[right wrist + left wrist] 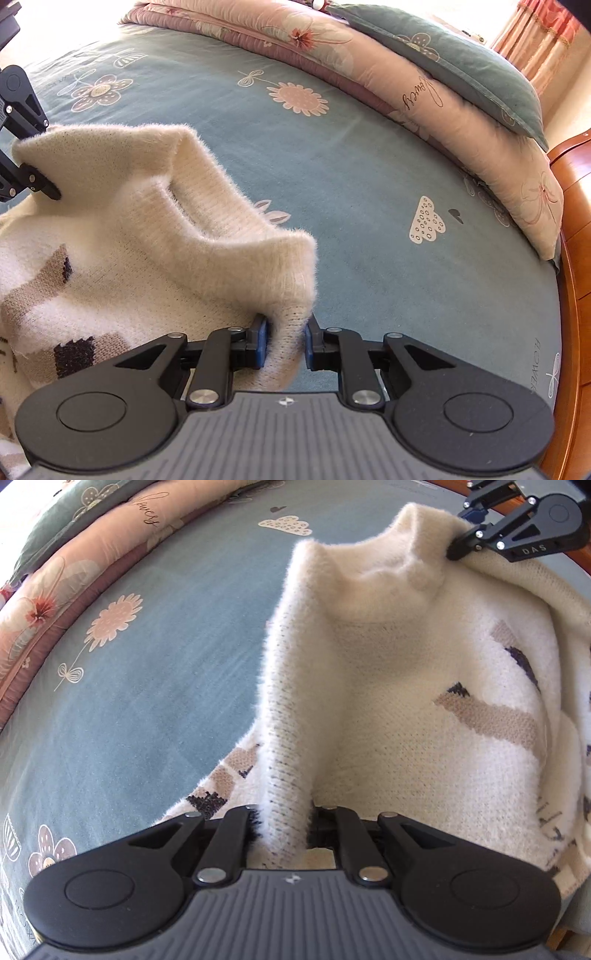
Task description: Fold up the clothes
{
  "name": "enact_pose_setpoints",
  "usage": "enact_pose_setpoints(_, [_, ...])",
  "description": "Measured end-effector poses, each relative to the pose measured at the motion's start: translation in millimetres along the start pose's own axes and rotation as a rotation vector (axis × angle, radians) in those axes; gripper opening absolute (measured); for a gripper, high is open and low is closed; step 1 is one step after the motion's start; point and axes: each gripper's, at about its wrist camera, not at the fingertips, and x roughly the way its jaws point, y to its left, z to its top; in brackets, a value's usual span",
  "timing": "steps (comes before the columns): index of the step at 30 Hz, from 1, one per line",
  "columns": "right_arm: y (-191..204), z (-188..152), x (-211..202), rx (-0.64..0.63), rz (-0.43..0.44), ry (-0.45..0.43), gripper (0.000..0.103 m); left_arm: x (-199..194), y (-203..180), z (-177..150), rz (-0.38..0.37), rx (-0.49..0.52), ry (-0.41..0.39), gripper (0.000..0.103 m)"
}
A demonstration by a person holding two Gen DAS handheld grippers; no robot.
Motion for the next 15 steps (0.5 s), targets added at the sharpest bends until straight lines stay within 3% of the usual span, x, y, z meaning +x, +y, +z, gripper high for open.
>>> enact_pose_setpoints(15, [-33, 54, 79, 0.063, -0.087, -0.062, 0.019, 41, 51, 34, 0.102, -0.124, -0.031, 0.006])
